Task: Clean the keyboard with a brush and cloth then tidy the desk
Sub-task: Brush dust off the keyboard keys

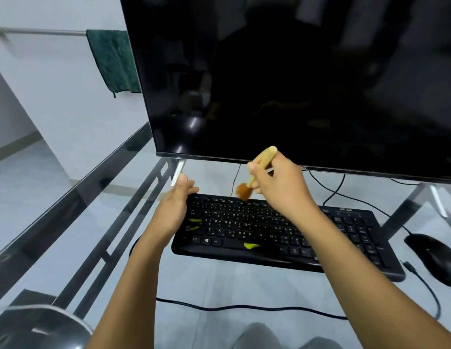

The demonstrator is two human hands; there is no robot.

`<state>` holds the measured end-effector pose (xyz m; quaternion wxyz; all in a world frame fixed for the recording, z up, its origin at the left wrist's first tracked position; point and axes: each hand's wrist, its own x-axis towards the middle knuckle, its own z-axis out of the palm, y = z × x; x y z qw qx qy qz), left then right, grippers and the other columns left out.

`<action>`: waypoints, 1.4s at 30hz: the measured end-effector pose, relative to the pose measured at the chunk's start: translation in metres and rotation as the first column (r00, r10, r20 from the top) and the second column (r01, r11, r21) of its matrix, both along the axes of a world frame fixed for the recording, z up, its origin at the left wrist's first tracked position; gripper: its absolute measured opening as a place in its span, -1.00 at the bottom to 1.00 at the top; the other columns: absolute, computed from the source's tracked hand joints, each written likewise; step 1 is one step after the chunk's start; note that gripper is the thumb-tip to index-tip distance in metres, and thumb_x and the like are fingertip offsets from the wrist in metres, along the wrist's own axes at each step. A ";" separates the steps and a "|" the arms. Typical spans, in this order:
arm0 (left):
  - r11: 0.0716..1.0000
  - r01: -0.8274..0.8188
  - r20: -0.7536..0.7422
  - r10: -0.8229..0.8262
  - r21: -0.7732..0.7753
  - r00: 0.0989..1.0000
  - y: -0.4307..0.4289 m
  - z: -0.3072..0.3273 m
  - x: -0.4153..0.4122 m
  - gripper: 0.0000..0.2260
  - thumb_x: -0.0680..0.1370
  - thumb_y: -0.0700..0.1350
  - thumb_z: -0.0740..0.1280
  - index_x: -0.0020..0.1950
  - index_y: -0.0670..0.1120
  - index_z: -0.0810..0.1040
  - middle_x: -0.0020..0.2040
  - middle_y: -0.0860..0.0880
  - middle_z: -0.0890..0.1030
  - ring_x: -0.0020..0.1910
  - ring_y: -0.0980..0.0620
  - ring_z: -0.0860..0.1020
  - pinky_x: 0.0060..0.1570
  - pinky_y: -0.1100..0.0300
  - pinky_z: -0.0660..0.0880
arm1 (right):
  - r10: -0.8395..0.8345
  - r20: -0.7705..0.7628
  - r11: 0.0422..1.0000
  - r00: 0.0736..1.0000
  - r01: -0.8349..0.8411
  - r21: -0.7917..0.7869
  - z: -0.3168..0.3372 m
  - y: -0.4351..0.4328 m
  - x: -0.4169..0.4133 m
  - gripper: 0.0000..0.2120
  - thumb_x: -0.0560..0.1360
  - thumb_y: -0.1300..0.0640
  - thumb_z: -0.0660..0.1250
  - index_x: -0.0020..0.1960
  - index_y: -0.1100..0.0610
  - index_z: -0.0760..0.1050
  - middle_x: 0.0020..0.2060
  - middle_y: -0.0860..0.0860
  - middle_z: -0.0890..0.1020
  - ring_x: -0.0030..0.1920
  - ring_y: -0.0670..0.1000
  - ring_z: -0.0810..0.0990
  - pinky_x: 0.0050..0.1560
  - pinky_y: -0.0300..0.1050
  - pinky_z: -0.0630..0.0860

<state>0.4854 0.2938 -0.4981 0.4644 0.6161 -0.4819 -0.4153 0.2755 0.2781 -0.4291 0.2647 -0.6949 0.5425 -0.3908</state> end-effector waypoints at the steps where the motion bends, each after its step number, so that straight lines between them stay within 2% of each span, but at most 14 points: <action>1: 1.000 0.003 0.027 -0.003 -0.001 1.000 0.001 0.000 -0.001 -0.26 0.44 0.48 -0.08 0.36 0.04 0.45 0.23 0.14 0.58 0.31 0.10 0.45 0.37 0.09 0.25 | 0.045 0.137 0.997 0.990 -0.053 0.058 0.002 -0.001 0.003 -0.88 0.58 0.09 0.24 -0.04 0.13 0.50 -0.19 0.06 0.65 -0.24 -0.02 0.65 -0.15 -0.06 0.64; 4: 1.000 -0.008 0.091 0.008 -0.002 0.996 0.003 0.001 -0.003 -0.30 0.49 0.42 -0.09 0.41 0.03 0.42 0.26 0.14 0.55 0.30 0.12 0.42 0.28 0.15 0.24 | 0.181 0.125 0.947 0.976 -0.207 0.246 -0.007 0.000 0.016 -0.93 0.57 0.19 0.27 -0.07 0.15 0.52 -0.16 0.10 0.68 -0.22 0.03 0.68 -0.05 -0.05 0.65; 8: 1.000 0.025 0.107 -0.025 -0.001 0.994 0.007 0.003 -0.003 -0.28 0.47 0.44 -0.10 0.41 0.04 0.41 0.29 0.14 0.53 0.33 0.09 0.42 0.31 0.12 0.25 | 0.007 0.079 0.998 0.997 -0.012 0.061 -0.015 -0.006 0.016 -0.96 0.57 0.09 0.28 -0.03 0.05 0.48 -0.13 0.06 0.65 -0.15 0.02 0.66 -0.03 0.00 0.62; 13: 0.997 0.076 0.225 -0.073 -0.005 0.972 0.013 0.009 -0.009 -0.43 0.52 0.30 0.13 0.44 0.03 0.37 0.40 0.08 0.44 0.35 0.12 0.38 0.25 0.20 0.26 | 0.094 0.072 0.978 0.993 -0.106 0.178 -0.020 -0.005 0.007 -0.92 0.58 0.12 0.27 0.00 0.11 0.51 -0.20 0.00 0.65 -0.26 -0.13 0.65 -0.15 -0.24 0.61; 16: 0.977 0.206 0.338 -0.209 0.047 0.918 0.018 0.011 -0.010 -0.25 0.44 0.21 0.37 0.54 0.03 0.16 0.51 0.08 0.26 0.45 0.09 0.28 0.34 0.19 0.24 | -0.028 0.191 0.996 0.981 0.011 0.090 -0.017 -0.008 -0.014 -0.93 0.57 0.17 0.26 -0.04 0.14 0.50 -0.24 0.02 0.65 -0.29 -0.14 0.65 -0.14 -0.21 0.62; 18: 0.959 0.268 0.418 -0.280 0.087 0.864 0.021 0.011 -0.009 -0.10 0.36 0.19 0.47 0.56 0.04 0.06 0.54 0.09 0.15 0.49 0.11 0.18 0.38 0.18 0.20 | 0.054 0.303 0.967 0.951 -0.126 0.221 -0.017 -0.004 -0.025 -0.93 0.57 0.18 0.27 -0.01 0.17 0.50 -0.24 0.09 0.66 -0.27 -0.01 0.67 -0.09 -0.09 0.64; 21: 0.943 0.307 0.488 -0.329 0.129 0.808 0.020 0.009 -0.006 0.01 0.29 0.21 0.51 0.57 0.02 0.01 0.57 0.12 0.04 0.54 0.14 0.01 0.49 0.08 0.09 | 0.055 0.152 0.964 0.987 -0.092 0.248 -0.024 0.000 -0.037 -0.96 0.56 0.11 0.30 -0.04 0.07 0.50 -0.22 0.06 0.68 -0.24 -0.03 0.69 -0.09 -0.12 0.63; 24: 0.940 0.311 0.520 -0.336 0.137 0.785 0.019 0.007 -0.006 0.04 0.24 0.27 0.49 0.57 -0.01 0.05 0.58 0.15 -0.02 0.54 0.18 -0.06 0.51 0.07 0.04 | -0.072 0.223 0.987 0.972 0.037 0.159 -0.023 0.002 -0.047 -0.95 0.56 0.09 0.29 -0.06 0.04 0.50 -0.22 0.06 0.69 -0.23 -0.04 0.69 -0.14 -0.23 0.61; 27: 0.941 0.308 0.538 -0.334 0.140 0.774 0.019 0.006 -0.004 0.08 0.20 0.36 0.46 0.57 -0.01 0.06 0.57 0.16 -0.02 0.54 0.18 -0.06 0.51 0.06 0.04 | 0.070 0.247 0.951 0.967 -0.139 0.277 -0.023 0.009 -0.050 -0.91 0.56 0.10 0.30 -0.01 0.11 0.52 -0.20 0.09 0.69 -0.21 0.03 0.70 -0.05 -0.08 0.62; 32: 0.942 0.312 0.590 -0.325 0.128 0.739 0.019 0.005 -0.003 0.14 0.14 0.47 0.38 0.57 -0.01 0.07 0.57 0.15 -0.01 0.53 0.21 -0.12 0.52 0.02 -0.07 | -0.087 0.221 0.990 0.972 0.060 0.127 -0.023 0.007 -0.057 -0.94 0.56 0.08 0.30 -0.08 0.03 0.51 -0.25 0.02 0.68 -0.22 -0.03 0.69 -0.11 -0.06 0.62; 35: 0.943 0.316 0.676 -0.302 0.108 0.672 0.016 0.003 -0.005 0.17 0.11 0.58 0.22 0.57 -0.03 0.08 0.58 0.11 0.00 0.53 0.21 -0.13 0.50 0.02 -0.23 | 0.114 0.179 0.945 0.977 -0.162 0.285 -0.020 0.011 -0.055 -0.91 0.57 0.10 0.29 0.00 0.11 0.53 -0.19 0.07 0.70 -0.20 -0.02 0.70 -0.06 -0.13 0.61; 37: 0.942 0.320 0.746 -0.281 0.096 0.604 0.013 0.002 -0.010 0.20 0.10 0.66 0.07 0.56 -0.04 0.09 0.58 0.08 0.03 0.53 0.20 -0.10 0.49 0.01 -0.28 | 0.037 0.051 0.980 0.998 -0.046 0.193 -0.020 0.010 -0.056 -0.93 0.57 0.07 0.28 -0.03 0.06 0.52 -0.20 0.02 0.69 -0.22 -0.08 0.69 -0.13 -0.23 0.60; 39: 0.932 0.351 0.797 -0.281 0.093 0.534 0.012 0.003 -0.022 0.18 0.11 0.67 -0.04 0.56 -0.03 0.10 0.58 0.05 0.07 0.54 0.18 -0.07 0.49 -0.02 -0.27 | -0.073 0.125 0.991 0.989 0.058 0.124 -0.019 0.007 -0.063 -0.94 0.57 0.07 0.28 -0.05 0.04 0.50 -0.20 0.03 0.69 -0.23 -0.08 0.69 -0.12 -0.18 0.62; 42: 0.897 0.420 0.807 -0.349 0.140 0.476 0.012 0.011 -0.043 0.09 0.20 0.62 0.00 0.56 -0.03 0.09 0.58 0.03 0.07 0.55 0.14 -0.06 0.51 -0.03 -0.22 | 0.014 0.175 0.972 0.985 -0.054 0.227 -0.020 0.012 -0.069 -0.92 0.57 0.09 0.29 -0.03 0.08 0.51 -0.19 0.07 0.70 -0.21 0.01 0.70 -0.03 -0.02 0.64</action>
